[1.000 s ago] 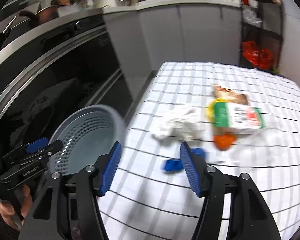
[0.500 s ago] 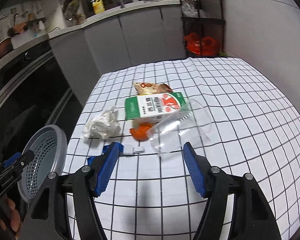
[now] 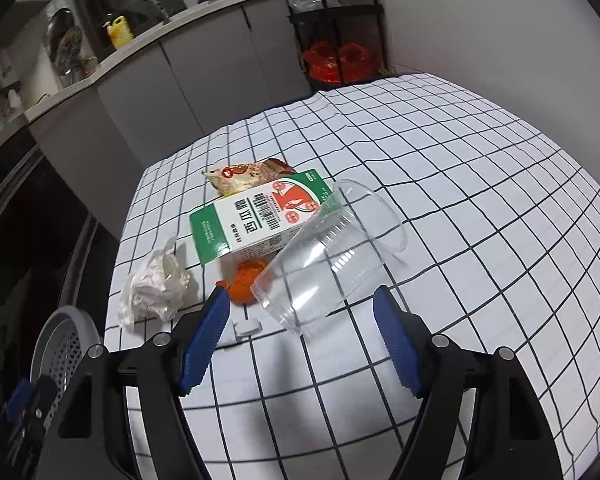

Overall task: Collect trash
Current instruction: 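Move both open tools back over the table toward the strap and cup, then close the right tool around the clear plastic cup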

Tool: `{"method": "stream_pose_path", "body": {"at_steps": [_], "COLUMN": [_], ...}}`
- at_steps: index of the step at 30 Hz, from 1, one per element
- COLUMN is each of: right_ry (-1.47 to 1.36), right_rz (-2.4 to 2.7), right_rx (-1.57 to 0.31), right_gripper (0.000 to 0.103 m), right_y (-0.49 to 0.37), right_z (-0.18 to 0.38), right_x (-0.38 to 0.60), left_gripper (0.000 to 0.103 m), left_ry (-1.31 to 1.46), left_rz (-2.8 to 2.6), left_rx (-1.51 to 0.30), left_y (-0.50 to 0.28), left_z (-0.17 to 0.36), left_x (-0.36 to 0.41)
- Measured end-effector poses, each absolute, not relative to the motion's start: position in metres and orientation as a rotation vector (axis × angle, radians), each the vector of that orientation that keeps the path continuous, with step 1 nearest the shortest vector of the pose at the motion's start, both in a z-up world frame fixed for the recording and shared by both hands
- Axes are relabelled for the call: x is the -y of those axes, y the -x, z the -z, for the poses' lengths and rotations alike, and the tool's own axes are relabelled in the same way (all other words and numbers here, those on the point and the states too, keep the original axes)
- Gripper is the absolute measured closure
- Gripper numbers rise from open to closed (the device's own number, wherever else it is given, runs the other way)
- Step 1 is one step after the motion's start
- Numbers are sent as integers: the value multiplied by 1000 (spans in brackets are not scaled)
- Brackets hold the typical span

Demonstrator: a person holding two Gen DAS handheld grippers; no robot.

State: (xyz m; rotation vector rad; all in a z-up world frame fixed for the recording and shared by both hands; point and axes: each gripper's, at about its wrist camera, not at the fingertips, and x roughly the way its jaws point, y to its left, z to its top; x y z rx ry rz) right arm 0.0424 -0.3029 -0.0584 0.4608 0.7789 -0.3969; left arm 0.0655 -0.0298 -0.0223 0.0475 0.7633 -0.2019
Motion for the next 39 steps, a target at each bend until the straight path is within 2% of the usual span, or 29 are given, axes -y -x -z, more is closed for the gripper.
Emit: {"method": "stream_pose_path", "body": {"at_steps": [22, 29, 33, 39], "right_ry": [-491, -445, -384, -324], "right_rz": [460, 376, 334, 274], "right_rx": [-832, -854, -853, -844], "right_gripper": [31, 34, 45, 46], "right_y": [-82, -75, -65, -47], "right_z": [84, 78, 67, 57], "right_x": [318, 320, 318, 314], "left_gripper": [31, 31, 29, 28], "left_ry": [-63, -67, -63, -81], "left_rz": [218, 228, 250, 274], "left_rx": [-797, -804, -815, -827], "left_y": [-70, -70, -70, -68], "left_z": [33, 37, 40, 47], "left_x": [42, 50, 57, 73]}}
